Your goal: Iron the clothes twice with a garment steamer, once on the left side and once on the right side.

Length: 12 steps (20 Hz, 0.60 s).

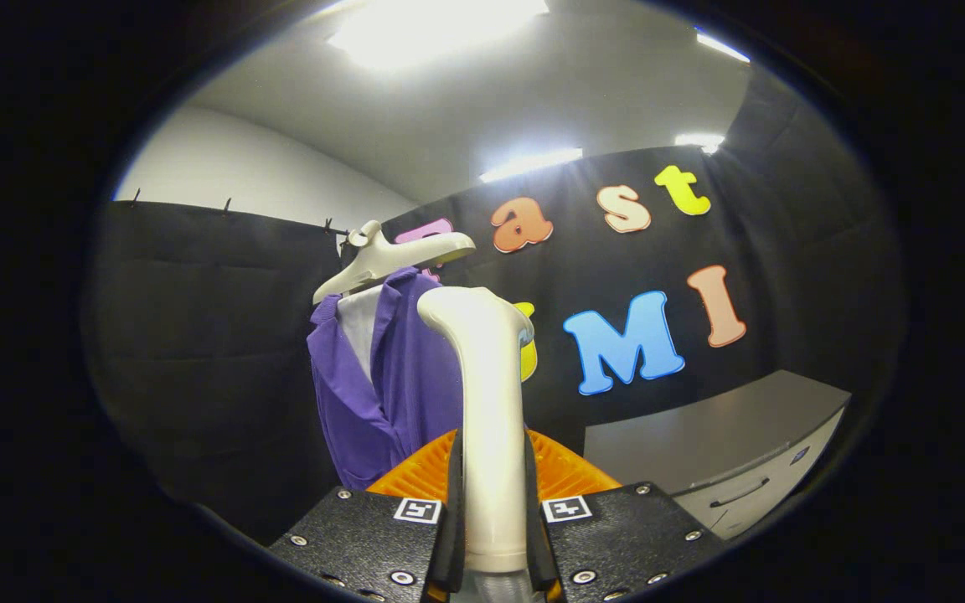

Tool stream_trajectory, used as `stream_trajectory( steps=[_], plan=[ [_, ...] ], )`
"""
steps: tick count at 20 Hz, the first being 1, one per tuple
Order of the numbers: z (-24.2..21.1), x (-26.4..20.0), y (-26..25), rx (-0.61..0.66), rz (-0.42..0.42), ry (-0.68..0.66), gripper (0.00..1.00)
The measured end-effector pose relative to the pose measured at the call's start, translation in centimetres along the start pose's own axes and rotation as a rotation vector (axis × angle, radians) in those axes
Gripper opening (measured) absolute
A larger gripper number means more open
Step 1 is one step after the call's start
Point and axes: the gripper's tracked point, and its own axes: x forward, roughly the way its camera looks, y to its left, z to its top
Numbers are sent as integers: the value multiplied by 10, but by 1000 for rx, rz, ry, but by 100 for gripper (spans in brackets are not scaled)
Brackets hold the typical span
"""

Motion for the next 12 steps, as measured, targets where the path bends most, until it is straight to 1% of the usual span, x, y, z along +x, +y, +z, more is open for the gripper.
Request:
stream_trajectory(
  steps=[3,6,9,12],
  plan=[
    [7,29,25,-43,47,-11,30],
    [6,58,38,-93,51,5,30],
    [-10,74,53,-113,63,30,30],
    [-28,79,54,-129,47,27,30]
  ],
)
